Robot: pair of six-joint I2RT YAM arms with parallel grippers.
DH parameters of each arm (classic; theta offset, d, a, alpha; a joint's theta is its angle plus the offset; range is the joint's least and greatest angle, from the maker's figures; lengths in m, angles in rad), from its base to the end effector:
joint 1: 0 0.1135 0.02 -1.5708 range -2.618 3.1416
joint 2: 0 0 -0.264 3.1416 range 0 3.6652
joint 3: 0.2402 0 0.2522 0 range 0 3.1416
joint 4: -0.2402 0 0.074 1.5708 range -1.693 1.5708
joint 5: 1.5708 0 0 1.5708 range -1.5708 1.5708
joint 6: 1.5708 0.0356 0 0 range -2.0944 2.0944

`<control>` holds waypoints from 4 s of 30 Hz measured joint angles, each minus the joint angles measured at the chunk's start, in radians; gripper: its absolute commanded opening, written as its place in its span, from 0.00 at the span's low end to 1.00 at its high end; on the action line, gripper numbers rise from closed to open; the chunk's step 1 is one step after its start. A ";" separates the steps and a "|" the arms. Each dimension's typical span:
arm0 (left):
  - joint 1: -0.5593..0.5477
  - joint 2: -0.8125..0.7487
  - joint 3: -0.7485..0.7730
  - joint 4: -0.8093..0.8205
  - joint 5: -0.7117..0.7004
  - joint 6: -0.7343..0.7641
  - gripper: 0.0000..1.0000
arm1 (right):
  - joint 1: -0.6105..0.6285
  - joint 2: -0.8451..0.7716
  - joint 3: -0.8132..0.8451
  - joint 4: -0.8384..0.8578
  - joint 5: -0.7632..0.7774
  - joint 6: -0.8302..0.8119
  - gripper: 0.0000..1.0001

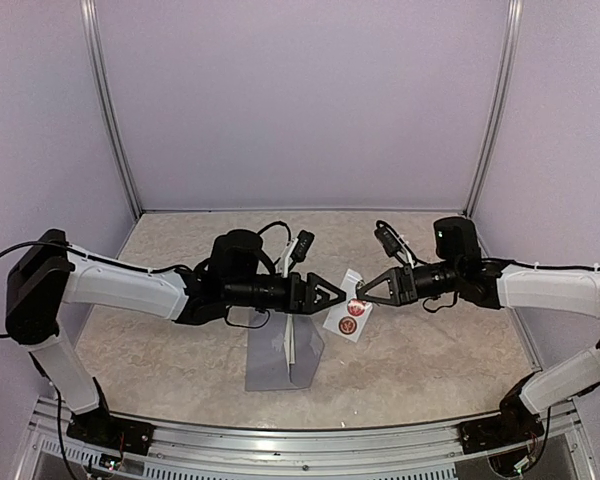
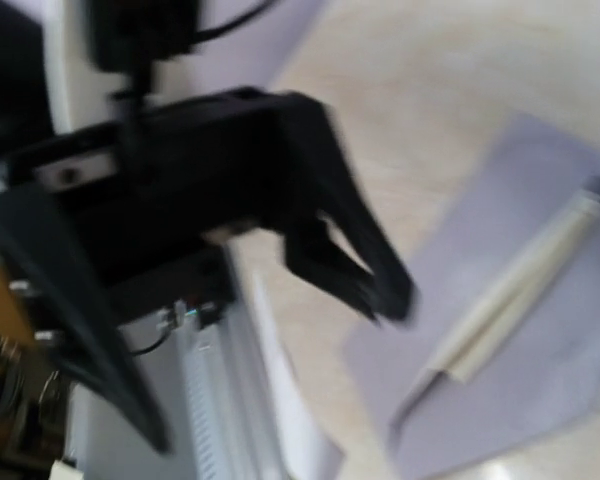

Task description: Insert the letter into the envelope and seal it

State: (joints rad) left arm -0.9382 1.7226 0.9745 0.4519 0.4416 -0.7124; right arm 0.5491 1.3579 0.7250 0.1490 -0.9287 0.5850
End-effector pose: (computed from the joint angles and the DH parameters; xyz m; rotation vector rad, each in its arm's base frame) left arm 0.2135 -0.3170 0.2208 0.5887 2.0661 -1.4755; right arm 0.2253 0.1713 0.2307 -0.6141 2.1691 1.6118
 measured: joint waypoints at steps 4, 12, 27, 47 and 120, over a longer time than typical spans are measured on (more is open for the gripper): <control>-0.024 -0.010 0.014 0.012 0.045 0.004 0.38 | 0.027 -0.030 0.015 0.013 -0.046 -0.013 0.02; -0.044 -0.016 0.005 0.089 0.090 -0.003 0.00 | 0.051 -0.043 0.020 -0.003 -0.027 -0.024 0.79; -0.074 -0.133 -0.094 0.210 0.166 0.046 0.00 | 0.031 -0.076 -0.035 0.175 -0.071 0.117 0.85; -0.072 -0.142 -0.103 0.165 0.132 0.072 0.00 | 0.070 -0.107 -0.050 0.354 -0.194 0.198 0.26; -0.121 -0.372 -0.094 -0.042 -0.216 0.146 0.66 | 0.129 -0.200 -0.017 0.143 0.119 0.097 0.00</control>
State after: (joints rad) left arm -1.0588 1.3506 0.8806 0.4095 0.2253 -0.5667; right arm 0.6781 1.1584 0.7078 0.2924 -0.8097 0.6815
